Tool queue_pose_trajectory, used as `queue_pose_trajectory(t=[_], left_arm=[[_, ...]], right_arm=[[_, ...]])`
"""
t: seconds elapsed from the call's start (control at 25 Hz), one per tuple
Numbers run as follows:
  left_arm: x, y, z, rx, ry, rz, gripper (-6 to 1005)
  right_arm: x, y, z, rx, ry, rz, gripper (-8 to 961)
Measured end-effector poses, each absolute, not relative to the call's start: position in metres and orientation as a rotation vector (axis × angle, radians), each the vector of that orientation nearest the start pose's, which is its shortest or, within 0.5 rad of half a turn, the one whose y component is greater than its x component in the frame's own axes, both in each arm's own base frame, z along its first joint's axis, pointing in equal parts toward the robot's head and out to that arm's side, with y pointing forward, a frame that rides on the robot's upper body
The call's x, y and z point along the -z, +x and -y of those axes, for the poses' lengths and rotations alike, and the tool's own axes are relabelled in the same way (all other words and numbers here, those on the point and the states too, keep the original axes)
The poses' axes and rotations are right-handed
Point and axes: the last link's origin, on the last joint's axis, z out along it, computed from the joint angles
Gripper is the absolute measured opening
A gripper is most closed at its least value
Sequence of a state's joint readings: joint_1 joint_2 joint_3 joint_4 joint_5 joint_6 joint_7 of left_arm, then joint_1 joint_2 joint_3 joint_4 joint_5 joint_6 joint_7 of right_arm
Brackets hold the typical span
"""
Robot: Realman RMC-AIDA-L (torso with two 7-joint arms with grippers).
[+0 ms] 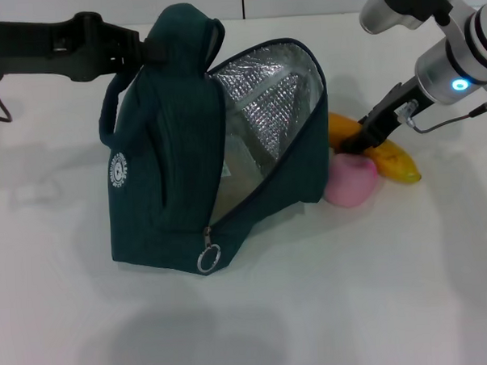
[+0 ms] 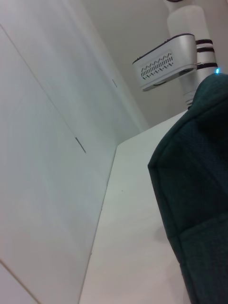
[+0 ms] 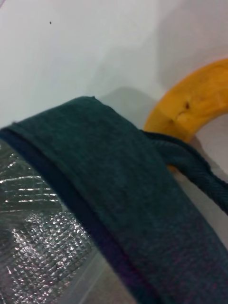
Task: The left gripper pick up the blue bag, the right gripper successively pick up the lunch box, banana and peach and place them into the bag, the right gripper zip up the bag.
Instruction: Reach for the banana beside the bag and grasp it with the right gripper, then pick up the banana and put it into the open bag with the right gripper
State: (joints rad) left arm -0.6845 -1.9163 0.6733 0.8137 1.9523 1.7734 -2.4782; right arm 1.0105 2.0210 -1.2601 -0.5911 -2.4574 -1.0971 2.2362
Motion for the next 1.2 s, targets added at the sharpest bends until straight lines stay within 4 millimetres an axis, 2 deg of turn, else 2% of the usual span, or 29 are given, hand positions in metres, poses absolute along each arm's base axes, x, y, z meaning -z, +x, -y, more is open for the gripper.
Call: queue_pose_trajectory(t=[0.24,0.6,0.96,1.08,1.2], left_arm=[[-0.093,-0.200,-0.375,0.813,-2.563,1.677,32],[-0.095,-0.201,-0.374,0.812,-2.557,1.679,32],[-0.096,-0.203,-0.373,0.820,-2.550,1.680,32],[-0.097,-0.204,-0.373,0.829,-2.542,1.682,31],[-0.097,-0.205,-0.373,0.829,-2.540,1.683,31]], right_arm=[[0.044,0.166,-0.441,0.363,-2.661,-0.694,411],[0.028,0.165,-0.446,0.310,-2.620,-0.678,411],[-0.032,0.193,-0.455,0.232,-2.457,-0.816,412],[-0.060,0.198,-0.458,0.120,-2.391,-0.879,412],[-0.086,0.193,-0.457,-0.027,-2.357,-0.904,412]])
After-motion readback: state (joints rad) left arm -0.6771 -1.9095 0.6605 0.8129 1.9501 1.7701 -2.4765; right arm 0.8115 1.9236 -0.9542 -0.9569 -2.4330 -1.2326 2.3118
